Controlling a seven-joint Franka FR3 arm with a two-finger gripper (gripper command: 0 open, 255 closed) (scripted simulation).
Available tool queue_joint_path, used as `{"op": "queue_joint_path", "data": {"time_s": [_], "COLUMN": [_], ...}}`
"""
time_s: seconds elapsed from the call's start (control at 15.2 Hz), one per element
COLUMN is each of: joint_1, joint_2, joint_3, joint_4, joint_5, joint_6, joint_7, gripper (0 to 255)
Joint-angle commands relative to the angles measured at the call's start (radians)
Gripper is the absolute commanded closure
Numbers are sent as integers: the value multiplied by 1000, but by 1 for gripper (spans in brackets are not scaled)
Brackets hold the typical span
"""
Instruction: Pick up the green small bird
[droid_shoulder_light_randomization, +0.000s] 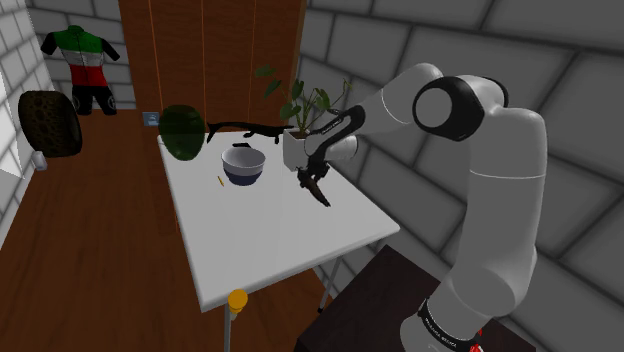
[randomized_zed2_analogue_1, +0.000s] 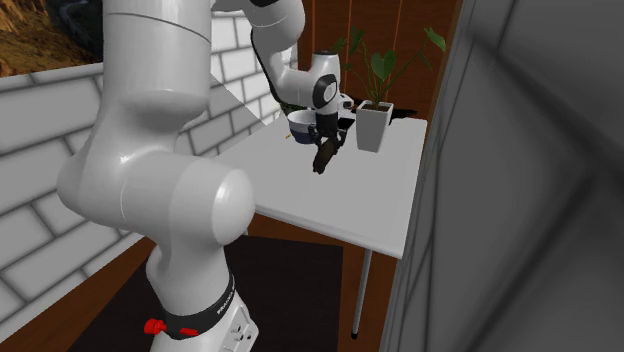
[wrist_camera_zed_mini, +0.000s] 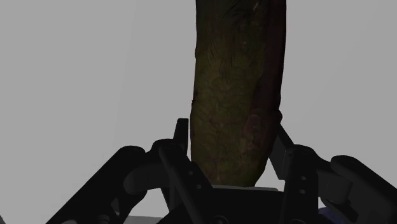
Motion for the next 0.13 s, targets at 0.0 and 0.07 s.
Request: {"op": "queue_joint_path", "data": {"time_s": [0.0, 0.07], "joint_1": [3, 3], "joint_2": [-11, -11], "joint_3": [-2, -2], "joint_4": [1, 1], "joint_5": [-4, -4], "joint_6": [-12, -12], "joint_7": [4, 4], "gripper": [255, 255]}}
